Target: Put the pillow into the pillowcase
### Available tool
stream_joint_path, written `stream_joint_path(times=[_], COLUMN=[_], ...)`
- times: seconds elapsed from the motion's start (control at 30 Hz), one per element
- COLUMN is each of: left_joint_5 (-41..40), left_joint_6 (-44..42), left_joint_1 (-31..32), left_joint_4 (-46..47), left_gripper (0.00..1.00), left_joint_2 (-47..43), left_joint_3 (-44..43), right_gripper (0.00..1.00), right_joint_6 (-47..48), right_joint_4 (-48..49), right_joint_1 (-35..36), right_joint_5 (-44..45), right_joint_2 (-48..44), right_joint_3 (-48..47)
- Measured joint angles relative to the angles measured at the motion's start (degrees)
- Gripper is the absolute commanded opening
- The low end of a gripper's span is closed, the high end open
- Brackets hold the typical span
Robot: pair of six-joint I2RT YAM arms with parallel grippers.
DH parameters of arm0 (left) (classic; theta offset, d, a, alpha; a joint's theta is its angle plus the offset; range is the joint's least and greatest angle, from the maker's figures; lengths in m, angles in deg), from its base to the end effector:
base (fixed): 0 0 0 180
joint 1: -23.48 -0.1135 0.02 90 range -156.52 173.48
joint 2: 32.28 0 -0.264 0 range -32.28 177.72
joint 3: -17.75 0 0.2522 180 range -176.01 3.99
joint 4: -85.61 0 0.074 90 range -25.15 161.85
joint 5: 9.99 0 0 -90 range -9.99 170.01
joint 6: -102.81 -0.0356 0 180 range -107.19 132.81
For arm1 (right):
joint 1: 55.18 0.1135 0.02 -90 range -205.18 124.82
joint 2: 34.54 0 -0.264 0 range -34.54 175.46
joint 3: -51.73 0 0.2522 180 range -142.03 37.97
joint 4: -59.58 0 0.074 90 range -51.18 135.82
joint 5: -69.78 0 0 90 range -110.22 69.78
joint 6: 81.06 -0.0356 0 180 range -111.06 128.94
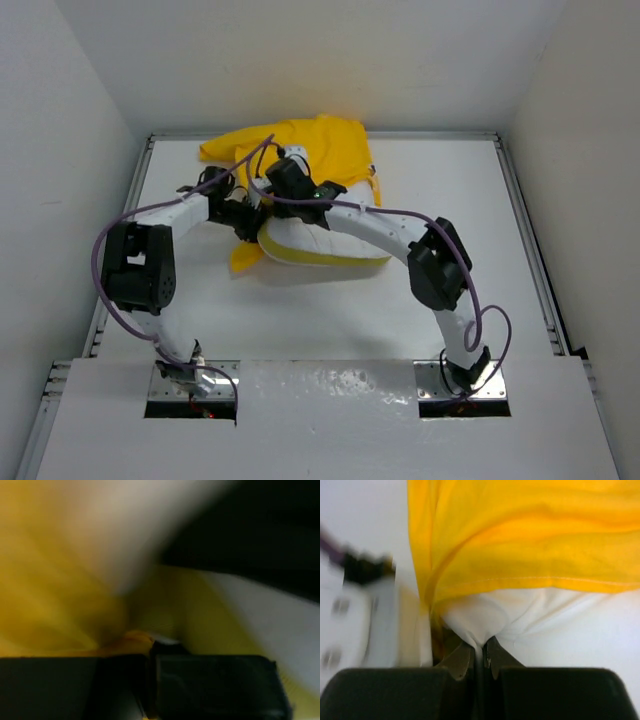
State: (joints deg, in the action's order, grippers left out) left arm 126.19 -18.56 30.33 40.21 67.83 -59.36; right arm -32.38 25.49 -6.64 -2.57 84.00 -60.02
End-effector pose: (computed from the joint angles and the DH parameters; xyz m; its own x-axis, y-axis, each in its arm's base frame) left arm 0.3294 -0.0654 0.1831 -0.6079 0.4361 -0.6635 0.7762 0.5022 -0.3812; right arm 0.3247 0.3512 0.2450 -0.6967 0.1616 -0.6989 -0.1362 0.9267 0.3502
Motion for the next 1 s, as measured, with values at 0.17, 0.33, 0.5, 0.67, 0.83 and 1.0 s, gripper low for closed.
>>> stream_joint_path(times=[0.17,0.33,0.5,0.67,0.83,1.0], left_joint_5=[5.6,13.6,12.7,13.3,9.0,2.9], left_joint_6=[-11.5,-24.4,-28.6,-28.2,-26.4,-20.2], left_joint_1=[-1.4,-1.3,-1.3,-3.0,-7.3,-7.3], left_joint_4=[-13.6,-27.0,-31.4,-37.1,-43.1,-37.5], left_gripper=[0.0,0.0,0.06,0.53,0.71,0.26], left_joint_2=[0.3,0.6,0.3,-2.1,-3.8,-3.5], left_joint_3=[-7.8,-9.0,-7.0,-6.9,-17.9,-35.6], right_gripper=[0.0,0.0,0.63,0.99,0.64,0.0], right_joint_6=[-3.1,-9.3,-12.6,-8.4,-0.2,7.3], right_joint_4=[-6.4,-7.6,-1.5,4.5,1.0,-4.1], right_joint_1=[-0.8,-1.3,-2.0,-2.4,-3.5,-7.9], right_joint_5=[9.2,12.1,4.2,-4.7,-7.5,-9.5], right_joint_2=[6.8,12.3,14.2,11.9,0.3,-14.9], right_joint_3=[-15.8,-18.6,-13.4,-9.3,-0.4,4.0])
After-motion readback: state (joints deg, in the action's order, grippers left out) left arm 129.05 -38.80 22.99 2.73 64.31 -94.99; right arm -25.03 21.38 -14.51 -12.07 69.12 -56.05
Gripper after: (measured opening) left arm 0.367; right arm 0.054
